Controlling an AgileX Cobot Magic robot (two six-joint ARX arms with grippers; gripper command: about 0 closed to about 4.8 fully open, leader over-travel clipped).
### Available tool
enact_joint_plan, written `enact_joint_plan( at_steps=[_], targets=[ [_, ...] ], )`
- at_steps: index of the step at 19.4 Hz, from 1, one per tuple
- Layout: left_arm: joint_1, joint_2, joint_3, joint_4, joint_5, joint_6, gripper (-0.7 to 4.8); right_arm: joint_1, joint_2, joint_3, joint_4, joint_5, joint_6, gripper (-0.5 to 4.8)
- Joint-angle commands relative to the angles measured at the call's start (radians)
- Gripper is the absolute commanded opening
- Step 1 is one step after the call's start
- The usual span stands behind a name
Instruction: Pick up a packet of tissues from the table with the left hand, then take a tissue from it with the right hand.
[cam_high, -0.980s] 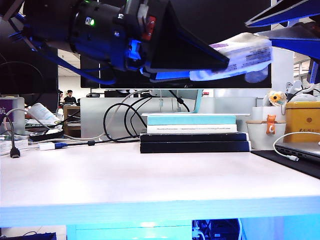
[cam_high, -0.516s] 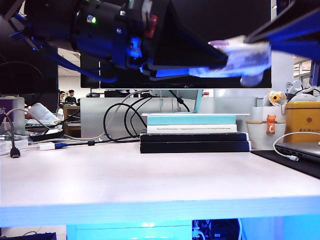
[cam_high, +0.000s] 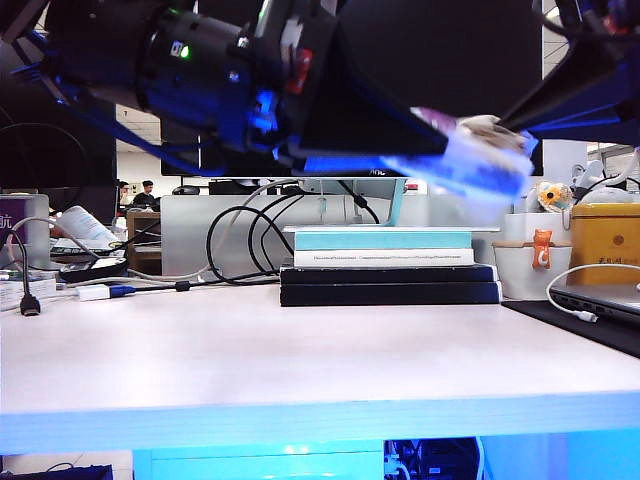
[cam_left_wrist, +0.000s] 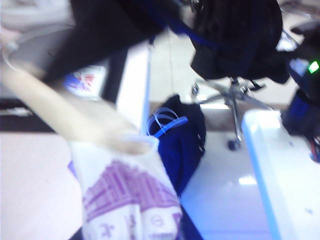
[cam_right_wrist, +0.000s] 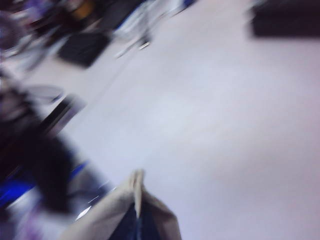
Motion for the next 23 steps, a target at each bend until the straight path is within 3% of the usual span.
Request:
enact_joint_plan(
  at_steps=[1,4,6,7,9,14,17,20,23],
  targets=[
    [0.000,-0.003,0.002,-0.052,-0.134,0.044,1.74,-0.002,-0.002,0.005,0.045,0.081,0.000,-0.06],
    [0.002,-0.003,0.002,-0.057,-0.373,0.063,1.74,-0.002,0.000,0.005,0.075,0.097,0.008,-0.06],
    [0.028,-0.003,0.001,-0.042,-0.495,0.061,1.74,-0.001,0.011,0.005,0.103,0.134,0.031,-0.06],
    [0.046,0.000,0.000,-0.037,-0.500,0.056,1.75,-0.001,0.023,0.005,0.120,0.140,0.031,-0.06],
    [0.113,0.000,-0.008,-0.005,-0.479,0.000,1.75,-0.001,0.082,0.005,0.183,0.147,0.052,-0.06],
    [0.330,0.006,-0.157,0.320,-0.229,-0.197,1.75,-0.001,0.320,0.005,0.422,0.124,0.160,-0.06],
    [0.399,0.007,-0.240,0.369,-0.192,-0.233,1.74,-0.001,0.426,0.006,0.499,0.122,0.181,-0.06],
    [0.414,0.029,-0.285,0.380,-0.196,-0.255,1.74,-0.001,0.524,0.006,0.519,0.122,0.181,-0.06],
    [0.414,0.079,-0.300,0.454,-0.206,-0.342,1.74,-0.001,0.581,0.006,0.524,0.135,0.182,-0.05]
  ],
)
